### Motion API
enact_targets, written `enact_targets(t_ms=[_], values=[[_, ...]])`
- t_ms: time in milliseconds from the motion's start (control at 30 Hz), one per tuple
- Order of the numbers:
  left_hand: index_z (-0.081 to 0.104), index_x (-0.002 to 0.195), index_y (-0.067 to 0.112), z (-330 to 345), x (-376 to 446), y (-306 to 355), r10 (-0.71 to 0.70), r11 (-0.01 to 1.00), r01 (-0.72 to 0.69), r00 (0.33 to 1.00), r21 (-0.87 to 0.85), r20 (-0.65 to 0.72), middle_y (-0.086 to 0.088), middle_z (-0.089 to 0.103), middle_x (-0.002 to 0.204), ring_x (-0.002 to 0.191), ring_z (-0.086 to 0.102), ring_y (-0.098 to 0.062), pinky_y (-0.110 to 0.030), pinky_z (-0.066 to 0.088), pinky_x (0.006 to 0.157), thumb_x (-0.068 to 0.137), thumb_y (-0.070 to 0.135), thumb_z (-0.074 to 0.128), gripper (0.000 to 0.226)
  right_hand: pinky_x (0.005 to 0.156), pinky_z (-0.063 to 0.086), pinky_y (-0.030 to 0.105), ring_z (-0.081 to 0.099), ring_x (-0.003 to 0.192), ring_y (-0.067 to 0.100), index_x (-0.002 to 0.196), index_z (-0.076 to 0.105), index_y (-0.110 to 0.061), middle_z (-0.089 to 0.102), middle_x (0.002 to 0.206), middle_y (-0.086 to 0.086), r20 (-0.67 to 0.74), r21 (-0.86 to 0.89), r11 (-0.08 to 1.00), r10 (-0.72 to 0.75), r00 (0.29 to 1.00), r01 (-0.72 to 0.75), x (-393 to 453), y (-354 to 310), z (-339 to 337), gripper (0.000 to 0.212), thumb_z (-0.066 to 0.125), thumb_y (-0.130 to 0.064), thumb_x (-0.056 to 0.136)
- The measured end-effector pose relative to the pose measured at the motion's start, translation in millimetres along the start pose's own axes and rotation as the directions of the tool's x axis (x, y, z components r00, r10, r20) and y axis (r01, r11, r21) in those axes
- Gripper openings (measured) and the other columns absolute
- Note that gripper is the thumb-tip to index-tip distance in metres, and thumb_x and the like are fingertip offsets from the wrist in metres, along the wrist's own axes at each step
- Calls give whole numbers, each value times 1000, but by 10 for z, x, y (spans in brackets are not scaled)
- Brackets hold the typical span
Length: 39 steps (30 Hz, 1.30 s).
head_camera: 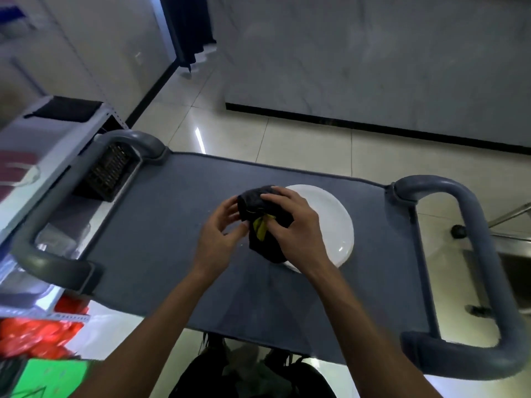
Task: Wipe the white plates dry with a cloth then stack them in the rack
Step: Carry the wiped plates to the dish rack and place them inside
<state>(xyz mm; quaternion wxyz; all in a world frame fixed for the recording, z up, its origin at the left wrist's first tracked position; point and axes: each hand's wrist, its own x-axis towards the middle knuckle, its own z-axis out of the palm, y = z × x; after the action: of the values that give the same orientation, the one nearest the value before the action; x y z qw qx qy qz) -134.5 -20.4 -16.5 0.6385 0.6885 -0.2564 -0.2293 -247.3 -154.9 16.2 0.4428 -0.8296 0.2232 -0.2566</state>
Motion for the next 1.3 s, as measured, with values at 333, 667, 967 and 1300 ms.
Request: enact_targets(t_ms=[333, 667, 967, 1300], values=[[59, 132, 14, -1125, 67, -436, -150, 988, 146, 983, -50, -110, -7, 69, 120, 108, 67, -24, -38, 59, 87, 90, 1, 67, 45, 107, 34, 13, 49, 125, 12, 124, 69, -20, 57, 136, -4, 192, -16, 1000, 27, 981, -24, 242, -147, 1321, 39, 72, -9, 87], [59, 129, 34, -1234, 218, -1123, -306, 914, 288, 952, 287, 17, 15, 66, 118, 106, 63, -6, -27, 55, 89, 85, 16, 76, 50, 120, 27, 36, 37, 142, 23, 136, 61, -19, 41, 155, 5, 207, -297, 924, 309, 928, -241, -94, 390, 1795, 47, 68, -12, 90], [48, 147, 16, -1261, 242, -1318, 62, 636, -325, 926, 700, 373, -14, 39, 155, 143, 33, -33, -49, 33, 113, 77, 22, 79, 77, 125, 12, 41, 0, 155, 27, 158, 27, -21, 10, 167, 8, 264, -466, 876, 270, 926, -123, -567, 476, 1904, 75, 67, -25, 93], [46, 149, 26, -1200, 606, -1382, -42, 342, -520, 823, 782, 566, -8, 45, 153, 140, 42, -28, -54, 33, 100, 85, 40, 70, 70, 121, 26, 50, 24, 150, 37, 151, 40, -10, 32, 159, 19, 136, -490, 854, 275, 952, -176, -360, 605, 1943, 62, 64, -9, 94]])
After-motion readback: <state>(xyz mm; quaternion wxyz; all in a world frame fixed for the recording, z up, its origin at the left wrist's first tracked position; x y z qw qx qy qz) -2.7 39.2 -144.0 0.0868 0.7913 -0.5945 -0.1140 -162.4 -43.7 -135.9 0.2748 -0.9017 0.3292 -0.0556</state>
